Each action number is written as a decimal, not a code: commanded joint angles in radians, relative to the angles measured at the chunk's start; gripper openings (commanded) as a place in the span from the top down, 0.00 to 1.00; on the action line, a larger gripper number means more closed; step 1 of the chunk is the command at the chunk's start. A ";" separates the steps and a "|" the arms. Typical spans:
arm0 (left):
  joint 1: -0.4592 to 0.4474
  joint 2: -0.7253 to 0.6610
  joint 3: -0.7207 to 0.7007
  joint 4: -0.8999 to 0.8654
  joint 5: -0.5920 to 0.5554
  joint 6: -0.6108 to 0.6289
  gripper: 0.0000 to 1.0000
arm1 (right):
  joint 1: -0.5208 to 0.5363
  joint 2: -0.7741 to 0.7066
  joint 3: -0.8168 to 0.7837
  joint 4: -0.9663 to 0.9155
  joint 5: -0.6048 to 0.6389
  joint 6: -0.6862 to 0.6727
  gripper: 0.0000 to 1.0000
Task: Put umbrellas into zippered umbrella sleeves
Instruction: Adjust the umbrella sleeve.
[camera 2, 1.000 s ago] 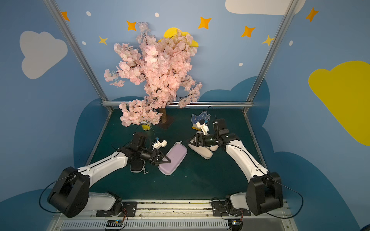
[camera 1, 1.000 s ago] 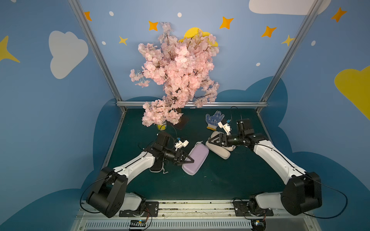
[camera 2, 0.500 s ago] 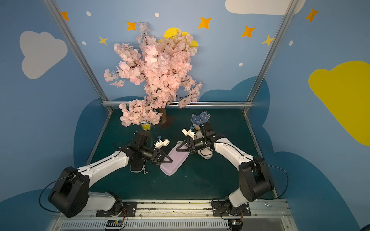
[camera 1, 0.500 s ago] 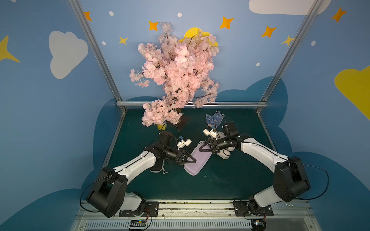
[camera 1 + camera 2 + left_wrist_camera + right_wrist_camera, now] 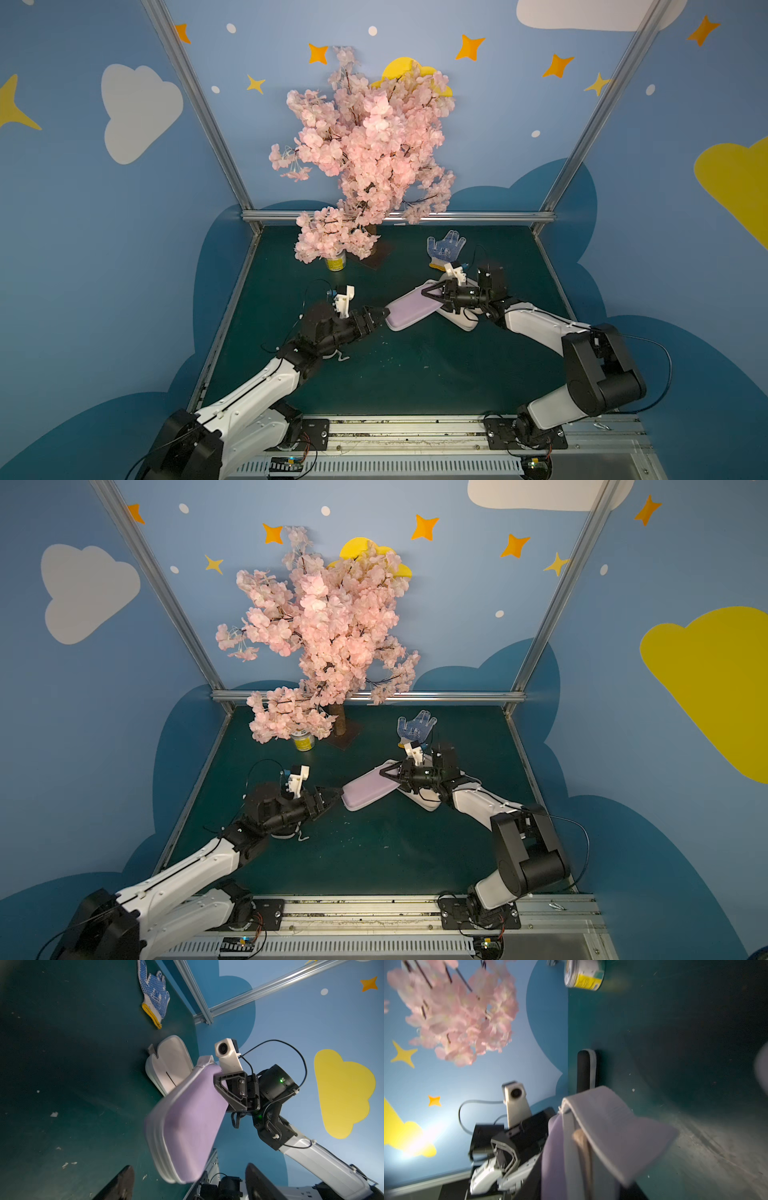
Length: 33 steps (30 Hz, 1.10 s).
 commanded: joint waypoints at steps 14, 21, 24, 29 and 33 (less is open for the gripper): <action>-0.207 0.129 0.035 0.185 -0.620 -0.113 0.14 | 0.395 -0.066 -0.149 0.411 0.837 0.500 0.80; -0.208 0.230 0.019 0.291 -0.686 -0.140 0.30 | 0.440 -0.057 -0.152 0.391 0.816 0.603 0.78; -0.208 0.242 0.022 0.278 -0.743 -0.160 0.39 | 0.461 -0.066 -0.149 0.351 0.800 0.619 0.76; -0.207 0.259 0.046 0.248 -0.788 -0.195 0.50 | 0.473 -0.060 -0.122 0.249 0.740 0.663 0.73; -0.207 0.279 0.048 0.244 -0.809 -0.254 0.63 | 0.473 -0.042 -0.114 0.243 0.677 0.683 0.67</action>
